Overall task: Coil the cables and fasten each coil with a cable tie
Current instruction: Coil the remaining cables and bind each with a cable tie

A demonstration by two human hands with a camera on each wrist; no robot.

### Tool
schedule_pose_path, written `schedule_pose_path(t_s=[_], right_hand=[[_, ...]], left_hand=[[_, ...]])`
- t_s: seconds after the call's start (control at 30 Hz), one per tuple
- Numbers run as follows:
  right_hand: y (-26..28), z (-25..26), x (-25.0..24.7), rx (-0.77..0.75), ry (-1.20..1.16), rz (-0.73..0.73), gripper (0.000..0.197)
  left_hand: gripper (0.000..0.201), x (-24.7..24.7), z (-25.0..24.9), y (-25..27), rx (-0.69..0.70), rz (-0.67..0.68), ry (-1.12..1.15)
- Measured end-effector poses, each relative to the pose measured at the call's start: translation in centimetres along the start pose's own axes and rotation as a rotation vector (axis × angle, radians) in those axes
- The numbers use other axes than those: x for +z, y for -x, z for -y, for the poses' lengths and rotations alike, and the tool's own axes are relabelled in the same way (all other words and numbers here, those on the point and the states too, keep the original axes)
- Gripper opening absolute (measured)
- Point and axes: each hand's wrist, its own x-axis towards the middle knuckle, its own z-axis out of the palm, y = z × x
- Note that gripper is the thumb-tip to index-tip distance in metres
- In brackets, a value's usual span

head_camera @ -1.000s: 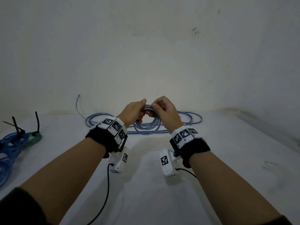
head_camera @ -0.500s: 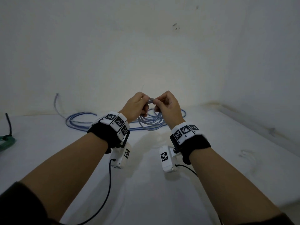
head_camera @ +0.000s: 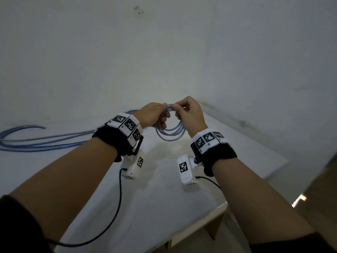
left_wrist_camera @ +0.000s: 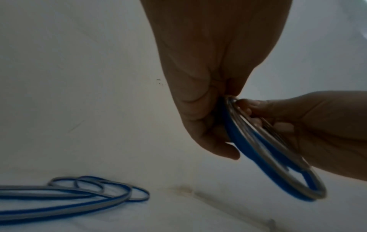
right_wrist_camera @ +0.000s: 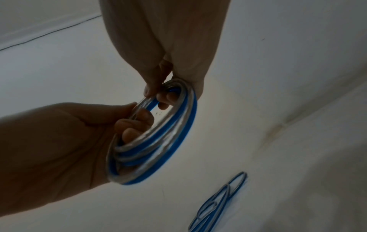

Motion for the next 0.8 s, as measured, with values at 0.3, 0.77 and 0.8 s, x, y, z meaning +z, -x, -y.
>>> schedule_pose_path(t_s=[0.3,0.77,0.8], right_hand=[[0.7,-0.2,-9.1,0.294,0.013,0.102,0.016],[0.2,-8.4,-17.5,0.62,1.376,0.277,0.04],[0.2,-8.5,-17.4,0.625,1.403,0.31,0.039]], left_hand=[[0.038,7.2,-0.9,-2.2,0.0,0.01,0.041],[0.037,9.3,0.1,-3.6,0.043,-0.017,0.056],[0.037,9.3,0.2,-3.7,0.046,-0.016,0.054]])
